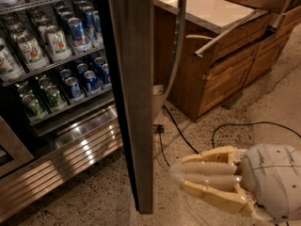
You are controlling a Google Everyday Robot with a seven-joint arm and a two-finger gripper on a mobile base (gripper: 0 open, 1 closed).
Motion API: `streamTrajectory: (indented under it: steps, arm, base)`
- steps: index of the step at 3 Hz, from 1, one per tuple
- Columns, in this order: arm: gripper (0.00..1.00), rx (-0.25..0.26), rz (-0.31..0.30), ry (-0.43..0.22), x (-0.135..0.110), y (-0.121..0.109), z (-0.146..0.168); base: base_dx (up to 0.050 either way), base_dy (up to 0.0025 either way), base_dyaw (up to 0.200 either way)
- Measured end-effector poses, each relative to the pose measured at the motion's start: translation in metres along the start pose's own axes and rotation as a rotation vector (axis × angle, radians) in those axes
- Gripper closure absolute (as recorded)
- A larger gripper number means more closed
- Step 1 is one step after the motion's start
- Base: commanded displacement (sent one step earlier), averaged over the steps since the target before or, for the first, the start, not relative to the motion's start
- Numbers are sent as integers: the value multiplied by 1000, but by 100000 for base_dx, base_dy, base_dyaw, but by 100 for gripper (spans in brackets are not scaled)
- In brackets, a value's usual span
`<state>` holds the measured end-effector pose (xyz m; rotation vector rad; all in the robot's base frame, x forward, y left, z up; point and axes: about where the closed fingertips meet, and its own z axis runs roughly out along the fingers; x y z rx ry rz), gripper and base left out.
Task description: Open right fridge door
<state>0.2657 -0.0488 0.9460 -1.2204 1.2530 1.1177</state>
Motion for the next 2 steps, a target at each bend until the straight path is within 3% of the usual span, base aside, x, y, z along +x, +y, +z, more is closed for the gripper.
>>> streamTrajectory:
  steps: [1, 2]
  arm:
    - [100, 0, 0, 0, 0, 0, 0]
    - [100, 0, 0, 0, 0, 0, 0]
  base:
    - [-4850, 1, -5]
    - [0, 0, 0]
